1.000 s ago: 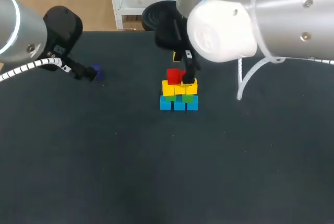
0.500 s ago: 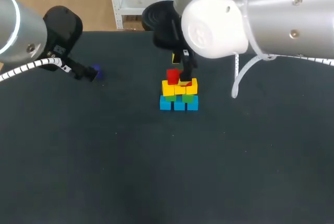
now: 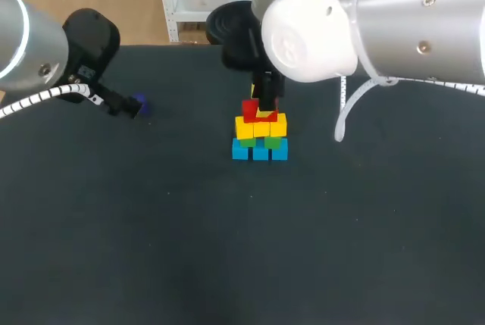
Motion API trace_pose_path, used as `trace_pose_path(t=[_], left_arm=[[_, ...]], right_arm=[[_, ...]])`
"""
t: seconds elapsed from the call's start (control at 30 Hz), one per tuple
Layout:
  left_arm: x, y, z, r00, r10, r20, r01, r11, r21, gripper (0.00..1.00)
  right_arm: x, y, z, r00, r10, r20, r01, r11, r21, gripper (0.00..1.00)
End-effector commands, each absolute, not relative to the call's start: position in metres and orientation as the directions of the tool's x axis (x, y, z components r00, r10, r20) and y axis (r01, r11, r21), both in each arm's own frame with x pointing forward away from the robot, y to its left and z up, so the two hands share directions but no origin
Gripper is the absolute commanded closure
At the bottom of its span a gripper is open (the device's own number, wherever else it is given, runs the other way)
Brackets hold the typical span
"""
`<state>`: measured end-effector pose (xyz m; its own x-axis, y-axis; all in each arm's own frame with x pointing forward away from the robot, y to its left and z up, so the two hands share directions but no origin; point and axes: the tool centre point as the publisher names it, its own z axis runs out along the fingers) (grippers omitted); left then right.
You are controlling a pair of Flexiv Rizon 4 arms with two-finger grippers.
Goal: Place the blue cubes, place green cubes on the blue cubes, place the yellow cubes on the green cubes, then place the red cubes on the yellow cubes, and place purple cube on the red cubes.
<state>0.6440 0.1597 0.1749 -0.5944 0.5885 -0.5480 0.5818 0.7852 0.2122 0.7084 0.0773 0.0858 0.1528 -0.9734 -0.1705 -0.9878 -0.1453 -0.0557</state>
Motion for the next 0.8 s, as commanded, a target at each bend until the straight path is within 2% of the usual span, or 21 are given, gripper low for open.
trace_pose_path(t=[0.03,0.07,0.37,0.8], left_arm=[[0.644,0.161,0.175,-0.593,0.589,-0.549,0.585,0.784,0.209,0.00],[0.644,0.161,0.175,-0.593,0.589,-0.549,0.585,0.784,0.209,0.00],[0.644,0.161,0.175,-0.593,0.589,-0.549,0.585,0.784,0.209,0.00],[0.644,0.161,0.175,-0.593,0.589,-0.549,0.585,0.784,0.209,0.00]], right_arm=[[0.709,0.076,0.087,0.153,-0.972,-0.179,-0.988,-0.146,-0.049,0.35],[0.709,0.076,0.087,0.153,-0.971,-0.181,-0.988,-0.147,-0.047,0.00],[0.704,0.071,0.108,0.133,-0.958,-0.253,-0.991,-0.121,-0.064,0.00],[0.701,0.021,0.178,0.043,-0.925,-0.378,-0.966,0.057,-0.250,0.00]])
